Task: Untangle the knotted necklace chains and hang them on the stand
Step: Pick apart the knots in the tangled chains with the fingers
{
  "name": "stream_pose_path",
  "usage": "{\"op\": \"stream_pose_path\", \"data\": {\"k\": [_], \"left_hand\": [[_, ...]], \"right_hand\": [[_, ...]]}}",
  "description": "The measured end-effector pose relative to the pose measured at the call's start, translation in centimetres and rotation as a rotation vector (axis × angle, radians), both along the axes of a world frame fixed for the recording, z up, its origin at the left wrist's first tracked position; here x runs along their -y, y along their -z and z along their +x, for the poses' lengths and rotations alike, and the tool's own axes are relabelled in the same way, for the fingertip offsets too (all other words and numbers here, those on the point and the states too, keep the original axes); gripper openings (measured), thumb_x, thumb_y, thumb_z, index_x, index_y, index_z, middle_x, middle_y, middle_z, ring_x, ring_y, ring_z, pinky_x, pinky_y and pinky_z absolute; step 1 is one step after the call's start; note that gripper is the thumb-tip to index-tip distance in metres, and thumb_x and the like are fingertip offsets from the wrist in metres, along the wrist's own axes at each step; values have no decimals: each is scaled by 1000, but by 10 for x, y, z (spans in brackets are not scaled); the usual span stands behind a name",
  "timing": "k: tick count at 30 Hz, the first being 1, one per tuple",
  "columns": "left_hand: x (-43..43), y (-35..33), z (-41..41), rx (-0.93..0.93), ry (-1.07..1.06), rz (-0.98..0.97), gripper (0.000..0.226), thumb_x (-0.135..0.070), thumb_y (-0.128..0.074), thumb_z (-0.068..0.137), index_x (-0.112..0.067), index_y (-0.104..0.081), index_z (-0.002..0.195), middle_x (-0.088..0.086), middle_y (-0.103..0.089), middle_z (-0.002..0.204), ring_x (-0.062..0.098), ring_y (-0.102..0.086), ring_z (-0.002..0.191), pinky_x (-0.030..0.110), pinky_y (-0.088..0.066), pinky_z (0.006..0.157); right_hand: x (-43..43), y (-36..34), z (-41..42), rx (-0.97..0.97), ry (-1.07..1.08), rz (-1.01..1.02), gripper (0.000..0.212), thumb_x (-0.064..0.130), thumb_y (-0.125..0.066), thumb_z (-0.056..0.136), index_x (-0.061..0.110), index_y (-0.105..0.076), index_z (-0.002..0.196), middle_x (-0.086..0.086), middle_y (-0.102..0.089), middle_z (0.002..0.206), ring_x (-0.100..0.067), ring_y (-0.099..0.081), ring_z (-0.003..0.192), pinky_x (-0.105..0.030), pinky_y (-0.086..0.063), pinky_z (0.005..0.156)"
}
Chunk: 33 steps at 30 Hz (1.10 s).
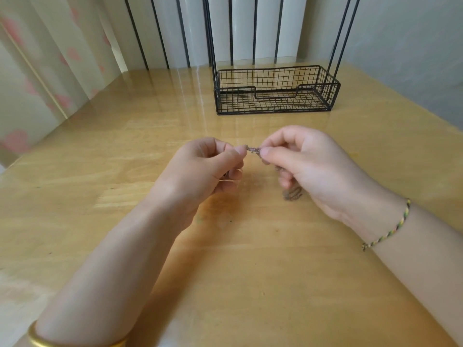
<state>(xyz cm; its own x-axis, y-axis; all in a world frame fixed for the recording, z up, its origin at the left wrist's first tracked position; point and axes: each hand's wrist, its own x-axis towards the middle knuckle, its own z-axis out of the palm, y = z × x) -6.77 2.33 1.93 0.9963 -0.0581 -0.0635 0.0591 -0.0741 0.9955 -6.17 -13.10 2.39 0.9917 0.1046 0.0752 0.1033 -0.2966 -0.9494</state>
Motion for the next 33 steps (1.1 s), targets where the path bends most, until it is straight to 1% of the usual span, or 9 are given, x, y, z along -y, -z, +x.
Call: {"op": "stream_pose_path", "data": {"k": [3, 7, 13, 17, 20, 24, 25, 29, 33], "left_hand": [[-1, 0, 0, 16, 0, 69, 4, -11, -65, 85, -11, -62, 83, -1, -59, 68, 7, -56, 59, 19, -51, 58], [-1, 1, 1, 67, -45, 150, 8, -8, -63, 87, -15, -61, 89, -6, -59, 66, 4, -56, 55, 16, -50, 55], [0, 1, 1, 142, -97, 249, 10, -7, -59, 88, -15, -63, 84, -4, -57, 68, 3, -53, 53, 15, -47, 52], [1, 2, 1, 194, -140, 339, 13, -5, -57, 89, -14, -66, 83, -5, -60, 64, 6, -58, 52, 17, -48, 53], [2, 0, 0, 187, -129, 348, 16, -5, -55, 91, -13, -68, 90, 1, -68, 75, 2, -64, 54, 11, -49, 54], [-3, -1, 1, 183, -137, 365, 23, 2, -49, 92, -11, -67, 97, 4, -70, 92, 9, -71, 65, 21, -58, 66], [-5, -1, 2, 183, -148, 377, 24, 3, -48, 91, -12, -67, 94, 3, -70, 91, 9, -71, 65, 25, -59, 67], [-11, -2, 4, 168, -197, 429, 27, 1, -46, 90, -16, -67, 88, -1, -71, 80, 10, -69, 63, 28, -55, 59], [-11, -1, 4, 168, -204, 514, 28, -4, -50, 87, -24, -68, 95, -5, -70, 91, 11, -65, 83, 22, -50, 64]], "right_hand": [[7, -1, 5, 97, 53, -124, 8, 15, -62, 85, 20, -65, 79, 1, -59, 74, -10, -48, 58, -22, -42, 52], [14, -6, 6, 133, -4, -152, 10, 16, -71, 78, 21, -67, 86, 3, -53, 70, -3, -43, 51, -13, -34, 45], [12, -1, 8, 179, -33, -241, 5, 21, -75, 76, 23, -71, 78, 10, -47, 58, -4, -41, 50, -22, -37, 48], [13, -1, 8, 211, -2, -212, 5, 21, -69, 81, 20, -72, 77, 6, -62, 68, 1, -47, 56, -16, -40, 57], [14, 1, 9, 189, 16, -211, 10, 21, -66, 84, 22, -70, 75, 10, -63, 67, 6, -50, 56, -12, -40, 56], [16, 0, 9, 143, 64, -192, 16, 23, -62, 88, 23, -69, 73, -12, -68, 82, -18, -53, 65, -40, -47, 54], [16, -1, 8, 132, 61, -190, 18, 24, -61, 88, 22, -69, 72, -11, -68, 83, -18, -53, 66, -40, -47, 52], [15, -1, 8, 69, -3, -118, 24, 26, -58, 90, 17, -69, 70, 5, -64, 68, -4, -51, 62, -11, -39, 49], [15, -1, 8, 44, -53, -74, 28, 24, -54, 93, 16, -68, 69, 17, -63, 56, 7, -51, 54, -6, -36, 48]]}}
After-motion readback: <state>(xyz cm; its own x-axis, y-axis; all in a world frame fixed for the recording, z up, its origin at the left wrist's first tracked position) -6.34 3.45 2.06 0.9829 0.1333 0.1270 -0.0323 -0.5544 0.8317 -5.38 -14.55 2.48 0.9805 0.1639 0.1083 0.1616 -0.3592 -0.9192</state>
